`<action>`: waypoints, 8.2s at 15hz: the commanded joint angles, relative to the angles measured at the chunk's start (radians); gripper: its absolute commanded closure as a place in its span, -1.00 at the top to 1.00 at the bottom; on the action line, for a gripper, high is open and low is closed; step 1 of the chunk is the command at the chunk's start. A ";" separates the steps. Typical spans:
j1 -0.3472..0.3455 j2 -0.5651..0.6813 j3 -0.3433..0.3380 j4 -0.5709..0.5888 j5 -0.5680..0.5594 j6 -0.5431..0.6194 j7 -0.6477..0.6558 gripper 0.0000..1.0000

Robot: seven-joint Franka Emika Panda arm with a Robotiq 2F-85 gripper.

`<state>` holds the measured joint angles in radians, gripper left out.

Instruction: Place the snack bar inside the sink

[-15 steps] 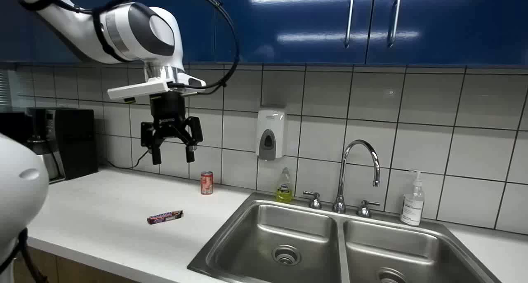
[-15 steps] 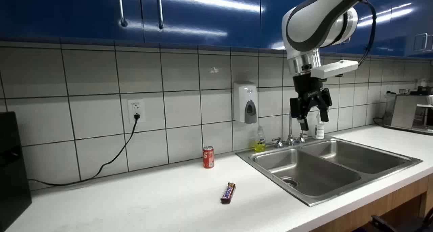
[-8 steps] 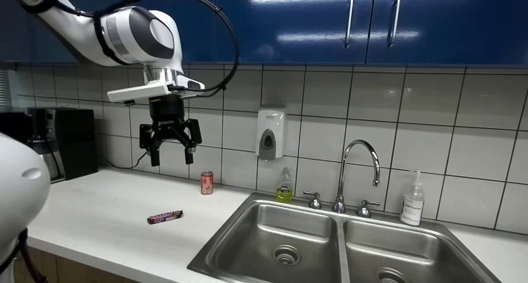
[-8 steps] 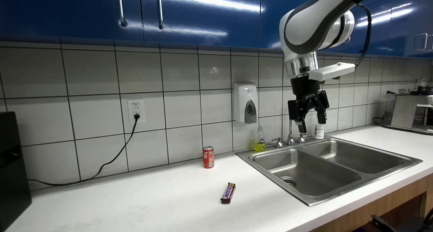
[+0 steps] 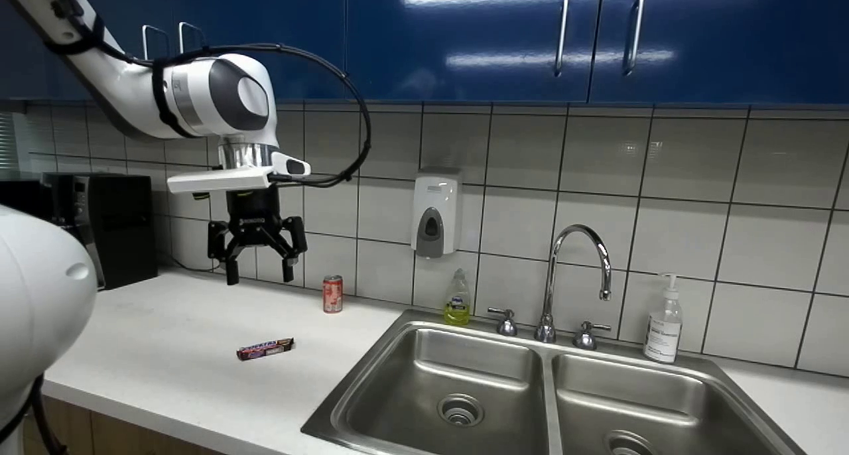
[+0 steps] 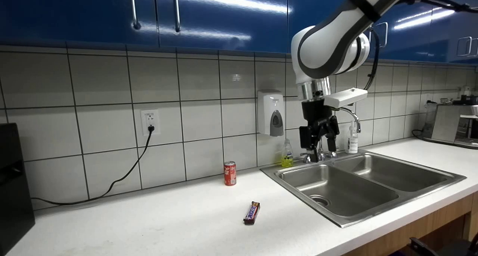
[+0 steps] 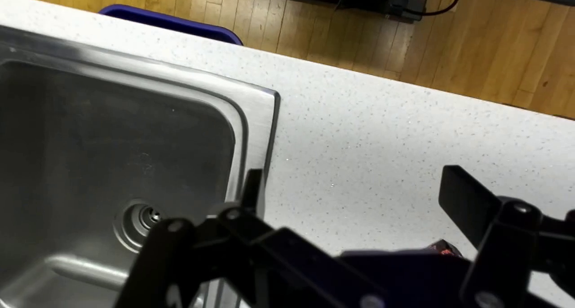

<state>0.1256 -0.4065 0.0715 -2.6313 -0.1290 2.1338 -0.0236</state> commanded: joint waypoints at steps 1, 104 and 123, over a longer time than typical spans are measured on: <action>0.016 0.128 0.008 0.054 0.025 0.093 -0.049 1.00; 0.210 0.972 -0.078 0.590 0.136 0.381 0.915 -0.50; 0.177 0.866 -0.049 0.551 0.118 0.323 0.760 -0.86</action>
<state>0.3354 0.5211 -0.0016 -2.0448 -0.0012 2.5007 0.8258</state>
